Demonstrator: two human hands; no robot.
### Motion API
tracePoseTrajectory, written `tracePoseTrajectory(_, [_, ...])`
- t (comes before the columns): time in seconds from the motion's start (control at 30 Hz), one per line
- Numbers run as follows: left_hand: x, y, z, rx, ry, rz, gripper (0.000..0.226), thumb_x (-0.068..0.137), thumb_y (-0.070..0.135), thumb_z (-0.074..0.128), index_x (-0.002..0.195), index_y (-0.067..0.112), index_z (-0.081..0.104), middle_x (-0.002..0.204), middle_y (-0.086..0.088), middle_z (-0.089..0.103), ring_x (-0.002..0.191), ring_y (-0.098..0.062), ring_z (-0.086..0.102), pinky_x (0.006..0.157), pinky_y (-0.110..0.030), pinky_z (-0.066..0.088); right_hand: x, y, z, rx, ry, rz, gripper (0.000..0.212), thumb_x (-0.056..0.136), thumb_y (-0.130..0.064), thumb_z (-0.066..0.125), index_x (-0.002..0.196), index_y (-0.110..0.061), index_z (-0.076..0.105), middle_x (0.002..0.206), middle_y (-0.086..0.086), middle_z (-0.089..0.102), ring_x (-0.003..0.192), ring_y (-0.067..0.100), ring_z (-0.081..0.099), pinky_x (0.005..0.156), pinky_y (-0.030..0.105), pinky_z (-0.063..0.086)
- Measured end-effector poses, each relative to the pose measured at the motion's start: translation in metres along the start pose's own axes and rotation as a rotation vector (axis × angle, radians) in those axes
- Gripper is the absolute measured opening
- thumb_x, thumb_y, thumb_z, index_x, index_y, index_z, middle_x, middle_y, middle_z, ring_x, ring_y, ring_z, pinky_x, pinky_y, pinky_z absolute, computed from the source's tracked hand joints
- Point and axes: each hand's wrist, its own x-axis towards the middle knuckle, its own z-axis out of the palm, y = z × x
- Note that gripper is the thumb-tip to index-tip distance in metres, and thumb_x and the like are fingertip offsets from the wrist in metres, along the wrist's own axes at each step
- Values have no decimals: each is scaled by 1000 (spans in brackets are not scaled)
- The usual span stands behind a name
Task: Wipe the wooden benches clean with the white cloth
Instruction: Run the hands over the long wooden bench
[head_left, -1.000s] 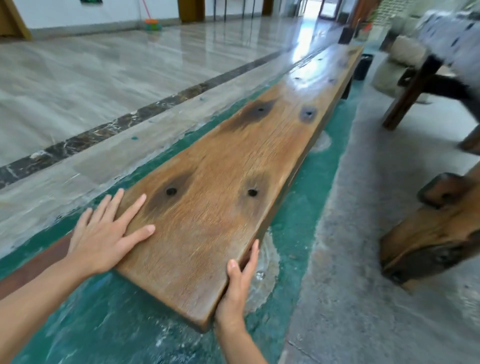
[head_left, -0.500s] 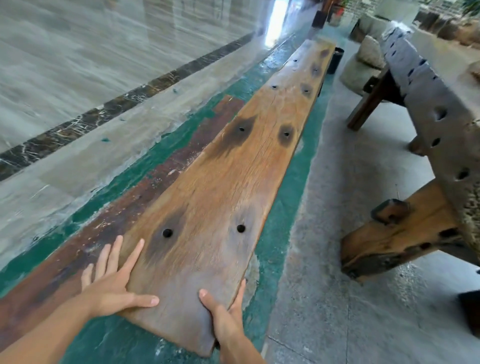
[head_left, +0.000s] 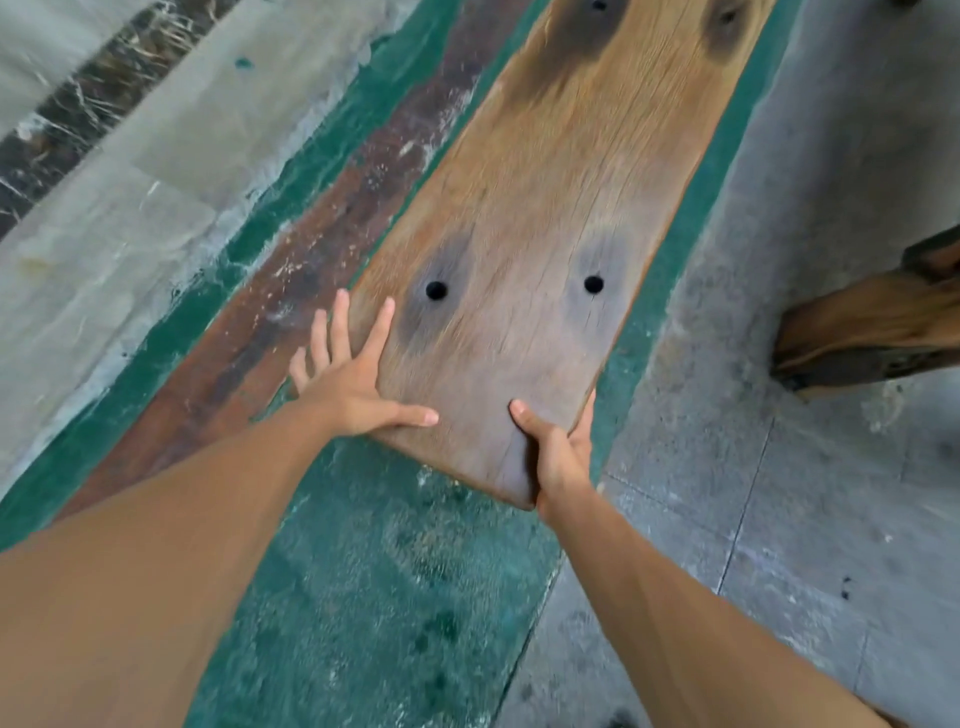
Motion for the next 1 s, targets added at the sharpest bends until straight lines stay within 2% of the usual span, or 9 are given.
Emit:
tracePoseTrajectory(0.03, [1, 0, 0, -3, 10, 1, 148, 29, 98, 65, 131, 66, -39, 140, 12, -62, 142, -23, -45, 115, -62, -11, 1, -1, 1, -2, -2, -6, 113, 62, -26, 92, 149, -57, 27, 129, -12, 67, 99, 14, 73, 71, 34, 64])
tracePoseTrajectory(0.2, [4, -2, 5, -10, 45, -3, 148, 26, 98, 66, 130, 69, -36, 146, 13, -57, 146, -23, -39, 116, -62, -8, 4, 3, -2, 18, -23, -19, 114, 67, -22, 92, 152, -55, 24, 131, -11, 66, 110, 16, 69, 93, 42, 58])
tracePoseTrajectory(0.43, [4, -2, 2, -20, 64, -17, 148, 27, 96, 68, 132, 71, -32, 150, 14, -52, 147, -22, -37, 116, -62, -7, 9, 5, -3, 34, -42, -13, 114, 72, -16, 91, 155, -52, 21, 136, -12, 64, 105, 2, 70, 77, 20, 59])
tracePoseTrajectory(0.67, [3, 3, -1, 12, 49, -41, 148, 35, 92, 72, 134, 67, -34, 152, 9, -51, 149, -25, -33, 116, -64, -5, 8, 6, -1, 50, -21, -47, 116, 73, -15, 90, 157, -50, 19, 138, -15, 62, 108, 0, 69, 90, 24, 56])
tracePoseTrajectory(0.77, [4, 2, -1, 25, 49, -43, 148, 38, 91, 73, 135, 65, -35, 151, 8, -52, 150, -26, -32, 117, -63, -4, 0, 5, 6, -19, 102, -105, 93, 82, -24, 82, 157, -40, 30, 137, -12, 66, 118, 7, 67, 100, 29, 56])
tracePoseTrajectory(0.83, [5, 0, 0, 28, 57, -27, 148, 38, 92, 71, 137, 63, -35, 151, 7, -53, 150, -27, -32, 117, -64, -4, -7, 0, 16, -240, 291, -157, 69, 92, -59, 54, 155, -34, 39, 145, -4, 61, 133, 19, 57, 113, 42, 47])
tracePoseTrajectory(0.87, [7, -2, 0, 31, 62, -14, 147, 39, 93, 70, 138, 62, -35, 151, 5, -52, 150, -28, -32, 117, -64, -4, -7, -1, 22, -381, 386, -128, 73, 91, -71, 37, 151, -32, 44, 144, 3, 61, 134, 29, 54, 114, 48, 42])
tracePoseTrajectory(0.93, [8, -1, 3, 48, 60, 12, 145, 44, 96, 64, 141, 57, -36, 152, 1, -52, 151, -32, -28, 117, -65, 0, -6, -4, 30, -594, 547, -43, 77, 90, -76, 22, 138, -26, 54, 129, 14, 67, 122, 40, 59, 102, 51, 45])
tracePoseTrajectory(1.0, [7, -4, 13, 116, 117, 64, 137, 55, 97, 54, 145, 48, -36, 153, -6, -49, 151, -38, -20, 115, -66, 7, -7, -5, 33, -717, 668, -41, 70, 95, -73, 22, 122, -19, 58, 112, 21, 70, 107, 43, 63, 85, 48, 44])
